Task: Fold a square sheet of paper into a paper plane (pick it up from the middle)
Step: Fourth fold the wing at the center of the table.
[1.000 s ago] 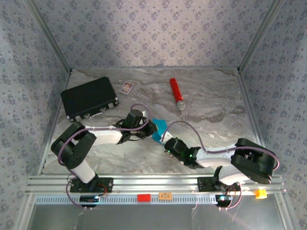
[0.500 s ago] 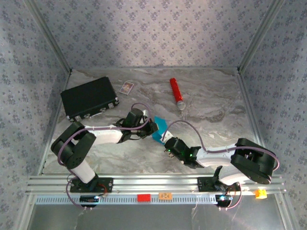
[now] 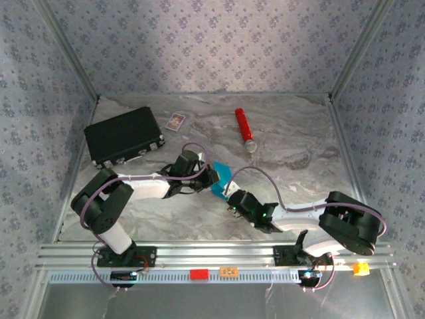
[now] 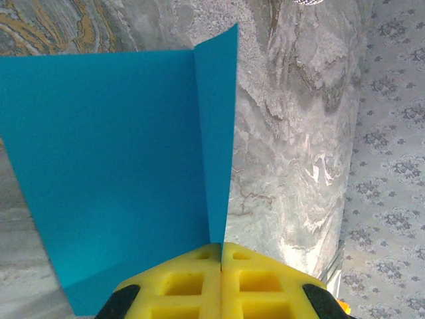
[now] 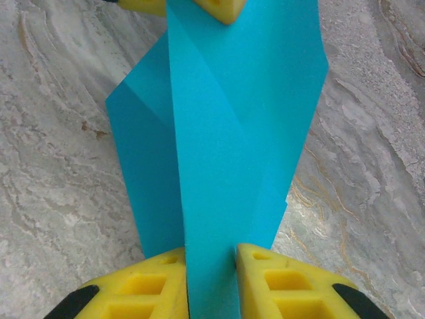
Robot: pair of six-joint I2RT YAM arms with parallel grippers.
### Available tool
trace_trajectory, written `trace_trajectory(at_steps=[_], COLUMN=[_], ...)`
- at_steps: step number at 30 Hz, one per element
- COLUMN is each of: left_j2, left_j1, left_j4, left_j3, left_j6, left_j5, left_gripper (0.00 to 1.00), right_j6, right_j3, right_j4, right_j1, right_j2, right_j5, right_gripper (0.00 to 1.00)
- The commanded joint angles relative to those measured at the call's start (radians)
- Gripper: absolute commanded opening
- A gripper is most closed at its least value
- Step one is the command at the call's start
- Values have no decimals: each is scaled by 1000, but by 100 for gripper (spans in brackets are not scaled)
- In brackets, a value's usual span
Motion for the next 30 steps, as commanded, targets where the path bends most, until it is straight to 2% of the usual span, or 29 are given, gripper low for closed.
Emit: trace_trajectory(at_steps=[1, 21, 30], left_j2=[12, 12, 4], left_j1=[-5, -4, -3], left_j4=[-18, 1, 6], left_j3=[28, 15, 8], left_j6=[25, 20, 22], left_j5=[16, 10, 8], left_gripper=[4, 3, 3], right_j6=[-9, -28, -25], right_j3=[2, -9, -5], right_j4=[13, 41, 36], right_j1=[-8, -9, -9], right_j2=[12, 12, 15], right_j5=[17, 40, 47], right_gripper=[26, 31, 25])
